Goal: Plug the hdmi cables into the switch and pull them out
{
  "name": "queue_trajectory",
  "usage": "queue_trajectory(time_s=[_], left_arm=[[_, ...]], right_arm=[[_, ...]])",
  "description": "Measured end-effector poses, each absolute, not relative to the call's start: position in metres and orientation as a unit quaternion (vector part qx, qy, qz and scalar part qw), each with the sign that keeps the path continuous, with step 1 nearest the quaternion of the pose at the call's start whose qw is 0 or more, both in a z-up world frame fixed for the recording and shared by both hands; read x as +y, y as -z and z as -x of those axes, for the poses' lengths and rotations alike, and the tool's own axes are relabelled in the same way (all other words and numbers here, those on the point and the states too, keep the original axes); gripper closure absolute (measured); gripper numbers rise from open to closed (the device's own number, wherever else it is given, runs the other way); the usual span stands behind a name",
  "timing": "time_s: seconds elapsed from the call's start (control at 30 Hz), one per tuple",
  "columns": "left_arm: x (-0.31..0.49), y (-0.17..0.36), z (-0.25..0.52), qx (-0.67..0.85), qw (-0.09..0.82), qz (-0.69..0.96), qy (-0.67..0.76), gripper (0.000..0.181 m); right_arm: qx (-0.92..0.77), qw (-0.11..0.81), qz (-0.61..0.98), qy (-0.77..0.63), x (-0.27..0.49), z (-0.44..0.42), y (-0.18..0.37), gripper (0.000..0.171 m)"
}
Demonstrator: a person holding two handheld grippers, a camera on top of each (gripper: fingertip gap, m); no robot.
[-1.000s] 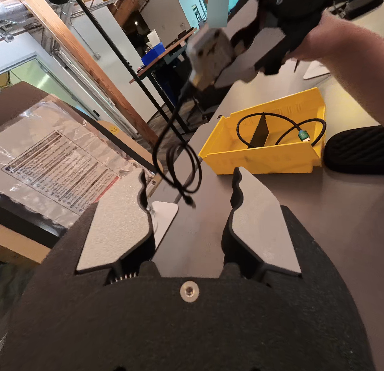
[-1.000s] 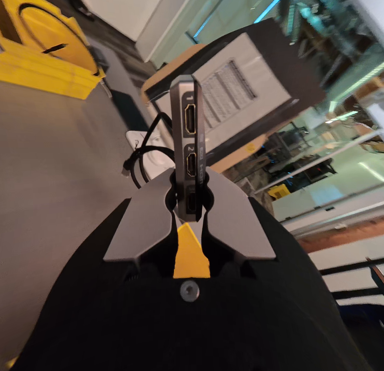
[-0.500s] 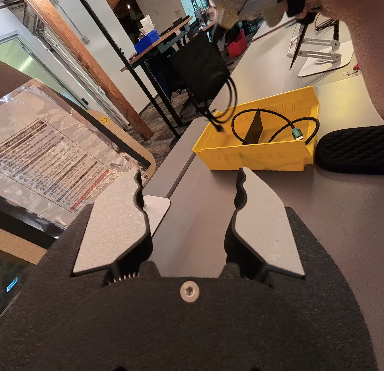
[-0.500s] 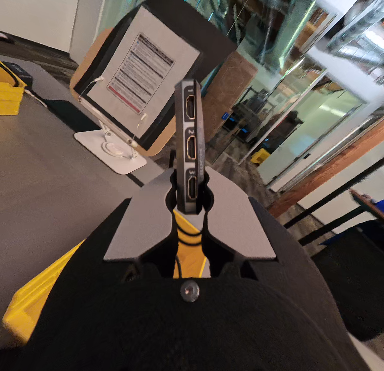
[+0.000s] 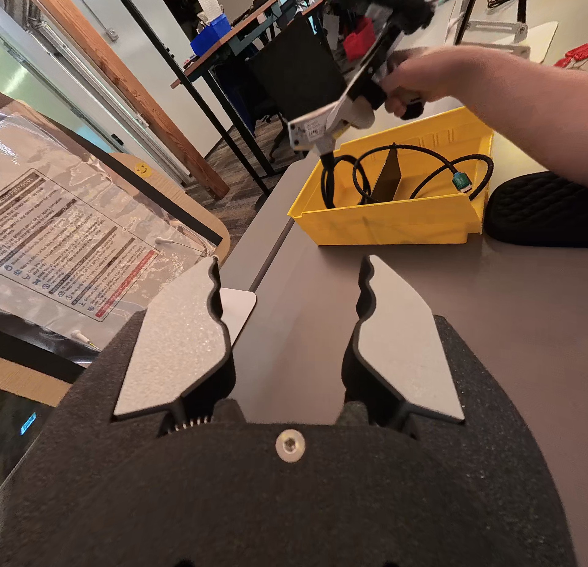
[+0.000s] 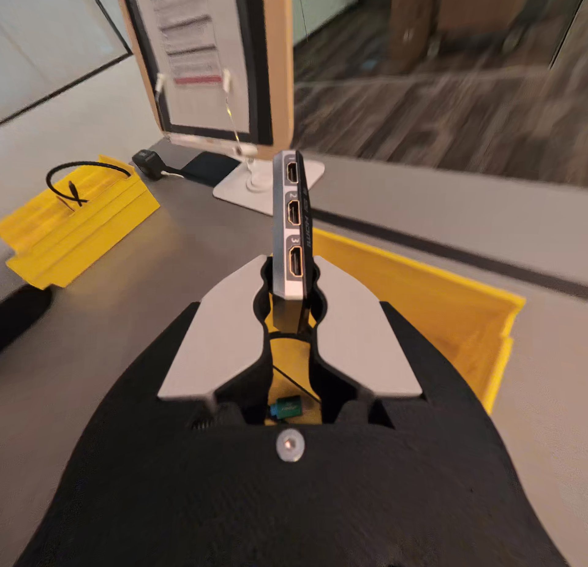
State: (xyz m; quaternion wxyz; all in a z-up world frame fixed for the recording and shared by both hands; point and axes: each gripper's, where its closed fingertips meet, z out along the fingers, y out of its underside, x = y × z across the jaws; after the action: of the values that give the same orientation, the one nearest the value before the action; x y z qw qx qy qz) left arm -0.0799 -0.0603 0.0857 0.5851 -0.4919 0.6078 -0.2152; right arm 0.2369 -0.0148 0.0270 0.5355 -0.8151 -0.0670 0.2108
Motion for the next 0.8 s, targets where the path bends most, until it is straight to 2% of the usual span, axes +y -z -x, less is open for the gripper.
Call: queue_trajectory(time_s=[0.13,0.23,0.3,0.4,0.5,0.67,0.8], left_arm=[[-0.061,-0.083,0.077,0.612,0.581,0.492,0.214,0.098],[-0.062,-0.08,0.076,0.617,0.577,0.493,0.209,0.099],[-0.061,-0.078,0.075,0.62,0.575,0.494,0.204,0.099],[-0.059,-0.076,0.076,0.621,0.573,0.497,0.2,0.1],[-0.059,-0.078,0.076,0.619,0.575,0.496,0.201,0.101],[-0.055,-0.079,0.08,0.614,0.579,0.5,0.194,0.102],[-0.052,-0.083,0.085,0.608,0.586,0.502,0.188,0.102]], right_arm=[[0.031,0.444,0.854,-0.268,-0.002,-0.249,0.028,0.149],[0.085,0.434,0.85,-0.285,0.002,-0.261,0.038,0.147],[0.094,0.432,0.861,-0.25,-0.002,-0.273,0.04,0.142],[0.088,0.443,0.885,-0.112,-0.008,-0.305,0.043,0.131],[0.055,0.431,0.9,-0.017,-0.014,-0.322,0.046,0.132],[0.016,0.361,0.931,-0.049,-0.026,-0.307,0.068,0.132],[-0.018,0.331,0.943,0.014,-0.028,-0.31,0.073,0.137]])
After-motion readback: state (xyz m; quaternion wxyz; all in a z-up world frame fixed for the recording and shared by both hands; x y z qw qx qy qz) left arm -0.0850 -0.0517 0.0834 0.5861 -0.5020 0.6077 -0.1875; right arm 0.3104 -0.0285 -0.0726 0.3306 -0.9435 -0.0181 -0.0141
